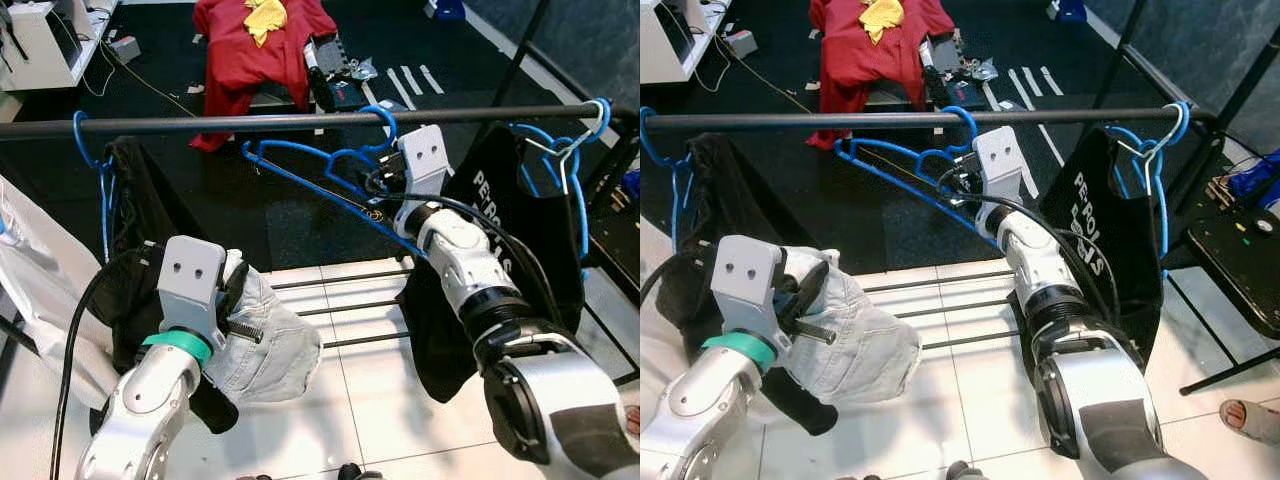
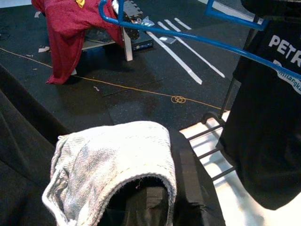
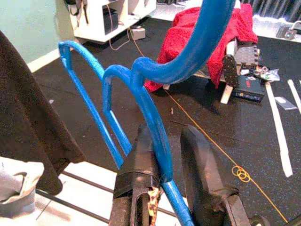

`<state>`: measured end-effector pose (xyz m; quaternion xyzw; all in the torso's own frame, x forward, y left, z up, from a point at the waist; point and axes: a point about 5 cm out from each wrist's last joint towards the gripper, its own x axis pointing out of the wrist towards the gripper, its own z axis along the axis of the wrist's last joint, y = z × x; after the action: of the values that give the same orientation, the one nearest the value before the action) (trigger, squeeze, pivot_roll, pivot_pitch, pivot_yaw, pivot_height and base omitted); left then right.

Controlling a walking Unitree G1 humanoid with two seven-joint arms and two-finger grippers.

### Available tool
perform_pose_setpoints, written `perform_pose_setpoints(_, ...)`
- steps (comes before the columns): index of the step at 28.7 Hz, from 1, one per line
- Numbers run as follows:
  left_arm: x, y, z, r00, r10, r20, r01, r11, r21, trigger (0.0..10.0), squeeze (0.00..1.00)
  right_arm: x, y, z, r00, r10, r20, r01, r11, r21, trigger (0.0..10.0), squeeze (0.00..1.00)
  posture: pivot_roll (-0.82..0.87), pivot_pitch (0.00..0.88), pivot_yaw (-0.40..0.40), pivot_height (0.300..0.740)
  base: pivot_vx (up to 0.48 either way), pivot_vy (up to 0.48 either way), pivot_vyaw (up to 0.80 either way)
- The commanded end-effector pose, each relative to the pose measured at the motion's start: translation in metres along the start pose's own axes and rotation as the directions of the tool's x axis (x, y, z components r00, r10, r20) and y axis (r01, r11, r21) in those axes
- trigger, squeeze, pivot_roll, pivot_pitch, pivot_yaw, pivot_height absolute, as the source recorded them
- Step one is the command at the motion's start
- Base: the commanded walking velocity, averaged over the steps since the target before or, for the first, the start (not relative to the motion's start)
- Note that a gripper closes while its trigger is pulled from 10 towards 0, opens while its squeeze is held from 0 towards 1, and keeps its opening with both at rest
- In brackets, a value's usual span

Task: Hang hanger

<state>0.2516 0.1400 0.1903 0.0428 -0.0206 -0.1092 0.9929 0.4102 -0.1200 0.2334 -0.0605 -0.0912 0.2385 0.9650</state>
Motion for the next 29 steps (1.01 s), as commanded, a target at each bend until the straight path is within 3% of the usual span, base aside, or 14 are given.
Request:
perform_pose_setpoints(1, -0.002, -0.002, 0.003, 1.000, -0.004, 0.014, 0.004, 1.000, 0.001, 10.0, 0.00, 0.000, 0.002, -0.003, 1.000, 0.012, -0.010, -0.012, 1.000, -0.001, 0.0, 0.00, 0.02, 0.111, 0.025, 0.740, 0.000, 0.000, 0.00)
perform_pose_setpoints(12, -0.002, -0.003, 0.003, 1.000, -0.003, 0.016, 0.003, 1.000, -0.001, 10.0, 0.00, 0.001, 0.001, 0.001, 1.000, 0.011, 0.015, -0.011, 1.000, -0.008, 0.0, 0.00, 0.02, 0.111, 0.024, 0.740, 0.000, 0.000, 0.00)
perform_pose_setpoints(13, -0.001, -0.003, 0.004, 1.000, -0.005, 0.016, 0.005, 1.000, -0.001, 10.0, 0.00, 0.000, 0.002, 0.001, 0.999, 0.027, 0.022, -0.027, 1.000, -0.015, 10.0, 0.00, 0.02, 0.112, 0.027, 0.740, 0.000, 0.000, 0.00)
perform_pose_setpoints(16, -0.001, -0.003, 0.004, 1.000, -0.007, 0.017, 0.007, 1.000, -0.001, 10.0, 0.00, -0.002, 0.002, 0.000, 0.999, 0.049, 0.022, -0.049, 0.999, -0.015, 10.0, 0.01, 0.02, 0.113, 0.028, 0.740, 0.000, 0.000, 0.00)
perform_pose_setpoints(17, -0.001, -0.003, 0.004, 1.000, -0.009, 0.017, 0.009, 1.000, -0.001, 10.0, 0.00, -0.003, 0.002, -0.001, 0.998, 0.065, 0.019, -0.064, 0.998, -0.013, 10.0, 1.00, 0.01, 0.114, 0.028, 0.740, 0.000, 0.000, 0.00)
perform_pose_setpoints(24, 0.000, -0.004, 0.004, 1.000, -0.012, 0.016, 0.012, 1.000, 0.000, 10.0, 0.00, -0.002, 0.003, 0.002, 0.993, 0.121, 0.014, -0.121, 0.993, -0.003, 10.0, 1.00, 0.01, 0.113, 0.026, 0.740, 0.000, 0.000, 0.00)
perform_pose_setpoints(25, 0.000, -0.005, 0.004, 1.000, -0.012, 0.017, 0.012, 1.000, 0.000, 10.0, 0.00, -0.001, 0.003, 0.004, 0.990, 0.141, 0.013, -0.141, 0.990, -0.005, 10.0, 0.00, 0.02, 0.111, 0.023, 0.740, 0.000, 0.000, 0.00)
perform_pose_setpoints(29, 0.000, -0.005, 0.004, 1.000, -0.010, 0.018, 0.011, 1.000, -0.001, 10.0, 0.00, -0.001, 0.004, 0.007, 0.985, 0.175, 0.005, -0.175, 0.985, -0.014, 10.0, 0.00, 0.02, 0.110, 0.022, 0.740, 0.000, 0.000, 0.00)
